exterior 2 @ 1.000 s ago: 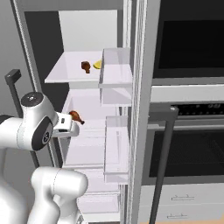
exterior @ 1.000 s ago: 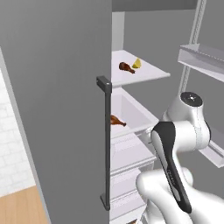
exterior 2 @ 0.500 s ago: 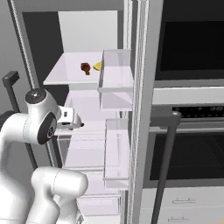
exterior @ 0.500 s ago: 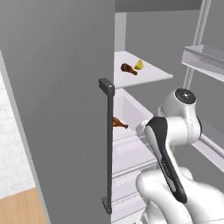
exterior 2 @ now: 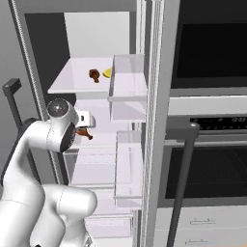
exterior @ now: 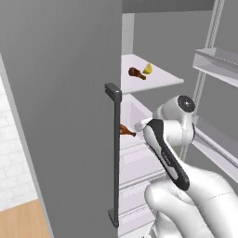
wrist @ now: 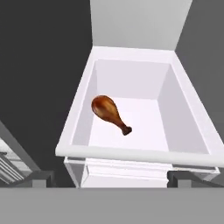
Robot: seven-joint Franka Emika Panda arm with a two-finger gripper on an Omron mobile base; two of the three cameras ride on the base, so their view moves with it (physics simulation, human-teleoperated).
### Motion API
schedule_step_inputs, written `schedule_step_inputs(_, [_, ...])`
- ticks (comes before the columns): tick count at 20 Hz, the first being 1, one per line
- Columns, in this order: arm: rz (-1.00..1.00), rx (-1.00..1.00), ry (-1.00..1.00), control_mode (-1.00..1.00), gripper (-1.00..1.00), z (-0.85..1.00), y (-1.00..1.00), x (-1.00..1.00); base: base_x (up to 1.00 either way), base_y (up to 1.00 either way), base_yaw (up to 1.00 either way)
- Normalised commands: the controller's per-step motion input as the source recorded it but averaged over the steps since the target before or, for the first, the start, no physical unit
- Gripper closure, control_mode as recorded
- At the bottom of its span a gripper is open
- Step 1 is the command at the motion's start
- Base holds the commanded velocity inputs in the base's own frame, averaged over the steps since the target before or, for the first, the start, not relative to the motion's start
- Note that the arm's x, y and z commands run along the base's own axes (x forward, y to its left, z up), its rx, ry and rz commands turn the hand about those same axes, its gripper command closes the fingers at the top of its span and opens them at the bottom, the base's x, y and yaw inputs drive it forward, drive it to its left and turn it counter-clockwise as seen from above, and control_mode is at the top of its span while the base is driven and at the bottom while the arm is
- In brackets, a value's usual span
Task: Place one lemon wedge and one chicken drumstick in each tupperware on the nearby counter, to pack two identical lunches.
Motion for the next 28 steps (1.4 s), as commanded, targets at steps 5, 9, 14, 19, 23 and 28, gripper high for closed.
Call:
schedule_step_inputs(5, [0.26, 0.07, 0.02, -1.0, -1.0, -0.06, 0.2, 0.45, 0.0, 0.0, 0.0])
schedule_step_inputs(9, [0.11, -0.03, 0.12, -1.0, -1.0, -0.26, 0.5, 0.19, 0.0, 0.0, 0.0])
schedule_step_inputs(14, [0.02, -0.08, 0.19, -1.0, -1.0, -0.49, 0.35, 0.32, 0.0, 0.0, 0.0])
schedule_step_inputs(19, [0.02, -0.01, 0.11, -1.0, -1.0, -0.25, -0.19, 0.24, 0.0, 0.0, 0.0])
schedule_step_inputs(23, [0.02, 0.0, 0.03, -1.0, -1.0, -0.11, -0.37, 0.2, 0.0, 0.0, 0.0])
schedule_step_inputs(28, [0.0, -0.02, 0.0, -1.0, -1.0, -0.09, -0.07, 0.3, 0.0, 0.0, 0.0])
